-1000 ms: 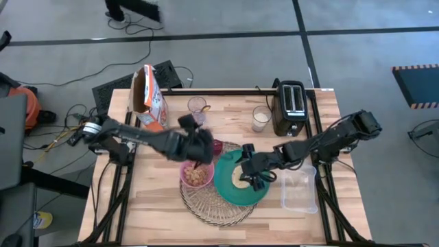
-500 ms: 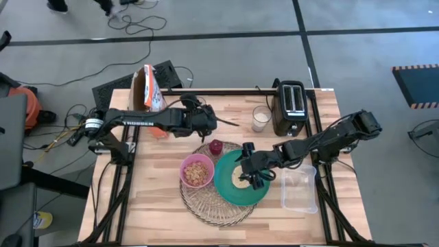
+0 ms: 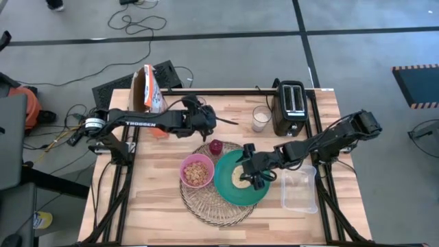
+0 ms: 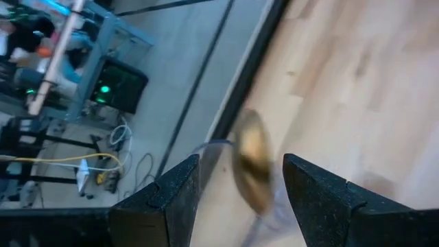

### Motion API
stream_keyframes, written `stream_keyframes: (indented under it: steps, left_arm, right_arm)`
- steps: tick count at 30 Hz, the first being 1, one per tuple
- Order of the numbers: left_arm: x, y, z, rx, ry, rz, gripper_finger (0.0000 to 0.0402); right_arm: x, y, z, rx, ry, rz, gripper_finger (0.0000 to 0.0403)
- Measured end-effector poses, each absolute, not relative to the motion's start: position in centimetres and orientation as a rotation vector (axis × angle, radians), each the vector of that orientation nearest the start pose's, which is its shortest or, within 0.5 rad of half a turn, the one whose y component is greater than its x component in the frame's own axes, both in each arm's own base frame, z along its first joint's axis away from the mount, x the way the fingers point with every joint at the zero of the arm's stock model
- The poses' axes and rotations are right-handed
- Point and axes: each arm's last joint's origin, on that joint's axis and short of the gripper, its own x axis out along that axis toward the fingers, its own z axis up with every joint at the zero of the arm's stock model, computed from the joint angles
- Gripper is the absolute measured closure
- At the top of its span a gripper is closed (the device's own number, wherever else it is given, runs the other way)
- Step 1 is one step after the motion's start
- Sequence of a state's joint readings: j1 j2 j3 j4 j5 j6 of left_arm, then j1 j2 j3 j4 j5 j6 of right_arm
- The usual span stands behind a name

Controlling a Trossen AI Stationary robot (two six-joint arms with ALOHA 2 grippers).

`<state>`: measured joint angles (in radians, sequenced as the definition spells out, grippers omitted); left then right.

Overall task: Arrange a breakfast setting
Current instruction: Put the spoon on the table beside the cereal

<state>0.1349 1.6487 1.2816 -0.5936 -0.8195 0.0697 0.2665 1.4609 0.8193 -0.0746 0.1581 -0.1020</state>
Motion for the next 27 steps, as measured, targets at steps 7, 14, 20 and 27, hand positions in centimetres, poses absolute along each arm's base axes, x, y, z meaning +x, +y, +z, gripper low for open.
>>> stream_keyframes:
  steps: [7,14,20,27]
  left_arm:
    - [33.7,7.2,26.2,0.393,0.950,0.854,0.0207]
    - [33.7,8.2,26.2,0.368,0.945,0.819,0.0208]
    - [33.8,8.5,26.2,0.352,0.936,0.816,0.0236]
    - [33.8,8.5,26.2,0.352,0.936,0.815,0.0288]
  right_arm:
    - [28.8,7.4,20.5,-0.248,0.672,0.140,0.0055]
    - [28.8,7.4,20.6,-0.247,0.667,0.140,0.0055]
    - [28.8,7.4,20.6,-0.247,0.667,0.140,0.0055]
    - [28.8,7.4,20.6,-0.246,0.667,0.140,0.0055]
